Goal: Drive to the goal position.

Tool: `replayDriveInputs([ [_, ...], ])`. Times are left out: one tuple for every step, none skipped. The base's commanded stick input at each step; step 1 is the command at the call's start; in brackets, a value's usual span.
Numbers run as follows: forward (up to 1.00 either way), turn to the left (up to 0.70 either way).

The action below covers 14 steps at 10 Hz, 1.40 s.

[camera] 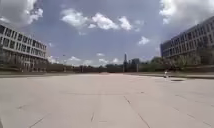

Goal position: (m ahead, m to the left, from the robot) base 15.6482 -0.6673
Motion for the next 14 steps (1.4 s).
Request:
replayDriveInputs([
  [0.7,0.0],
  [0.7,0.0],
  [0.7,0.0],
  [0.7,0.0],
  [0.7,0.0],
  [0.7,0.0],
  [0.7,0.0],
  [0.7,0.0],
  [0.7,0.0],
  [0.7,0.0],
  [0.7,0.0],
  [0.7,0.0],
  [0.7,0.0],
  [0.7,0.0],
])
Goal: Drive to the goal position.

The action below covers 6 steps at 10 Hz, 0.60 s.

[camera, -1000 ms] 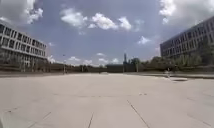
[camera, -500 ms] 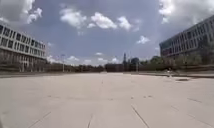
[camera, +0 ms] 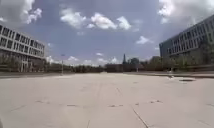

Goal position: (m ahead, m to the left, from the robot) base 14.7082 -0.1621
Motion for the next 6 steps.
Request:
replayDriveInputs([
  [0.7,0.0],
  [0.7,0.0],
  [0.7,0.0],
  [0.7,0.0],
  [0.7,0.0],
  [0.7,0.0],
])
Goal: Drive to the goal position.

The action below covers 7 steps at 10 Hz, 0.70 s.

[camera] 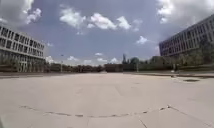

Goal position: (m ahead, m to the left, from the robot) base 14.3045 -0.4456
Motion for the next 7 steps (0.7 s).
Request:
replayDriveInputs([
  [0.7,0.0],
  [0.7,0.0],
  [0.7,0.0],
  [0.7,0.0],
  [0.7,0.0],
  [0.7,0.0],
  [0.7,0.0],
])
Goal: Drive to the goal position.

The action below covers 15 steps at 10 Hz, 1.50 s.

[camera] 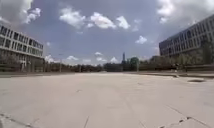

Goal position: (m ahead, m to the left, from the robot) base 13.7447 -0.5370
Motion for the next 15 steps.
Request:
replayDriveInputs([
  [0.7,0.0],
  [0.7,0.0],
  [0.7,0.0],
  [0.7,0.0],
  [0.7,0.0],
  [0.7,0.0],
  [0.7,0.0],
  [0.7,0.0],
  [0.7,0.0],
  [0.7,0.0],
  [0.7,0.0],
  [0.7,0.0],
  [0.7,0.0],
  [0.7,0.0],
  [0.7,0.13],
])
